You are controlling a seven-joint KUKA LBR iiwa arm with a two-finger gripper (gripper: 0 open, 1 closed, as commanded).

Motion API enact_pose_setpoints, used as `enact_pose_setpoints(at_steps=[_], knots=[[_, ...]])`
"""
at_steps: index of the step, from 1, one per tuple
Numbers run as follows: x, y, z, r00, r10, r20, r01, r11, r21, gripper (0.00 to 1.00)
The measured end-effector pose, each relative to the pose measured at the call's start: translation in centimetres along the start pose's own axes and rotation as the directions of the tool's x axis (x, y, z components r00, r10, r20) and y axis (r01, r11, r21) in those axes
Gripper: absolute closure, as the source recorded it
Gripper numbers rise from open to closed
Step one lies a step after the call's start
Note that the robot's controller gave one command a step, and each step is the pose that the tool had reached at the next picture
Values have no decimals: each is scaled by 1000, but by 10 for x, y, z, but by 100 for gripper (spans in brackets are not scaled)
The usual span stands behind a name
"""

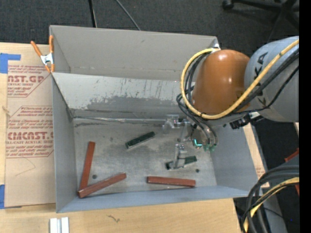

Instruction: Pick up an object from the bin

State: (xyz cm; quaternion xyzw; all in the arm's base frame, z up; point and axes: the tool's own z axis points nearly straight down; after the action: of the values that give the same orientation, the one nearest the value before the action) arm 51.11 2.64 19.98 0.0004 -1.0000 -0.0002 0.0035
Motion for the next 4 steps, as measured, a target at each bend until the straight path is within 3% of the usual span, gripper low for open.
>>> enact_pose_setpoints(at_steps=[1,2,3,4], knots=[[27,41,134,1000,-22,8,22,1000,-1,0],[-58,71,129,1000,-12,15,12,1000,-2,0],[-34,47,36,999,29,15,-29,1000,-1,0],[-34,18,131,983,-182,9,182,983,2,0]])
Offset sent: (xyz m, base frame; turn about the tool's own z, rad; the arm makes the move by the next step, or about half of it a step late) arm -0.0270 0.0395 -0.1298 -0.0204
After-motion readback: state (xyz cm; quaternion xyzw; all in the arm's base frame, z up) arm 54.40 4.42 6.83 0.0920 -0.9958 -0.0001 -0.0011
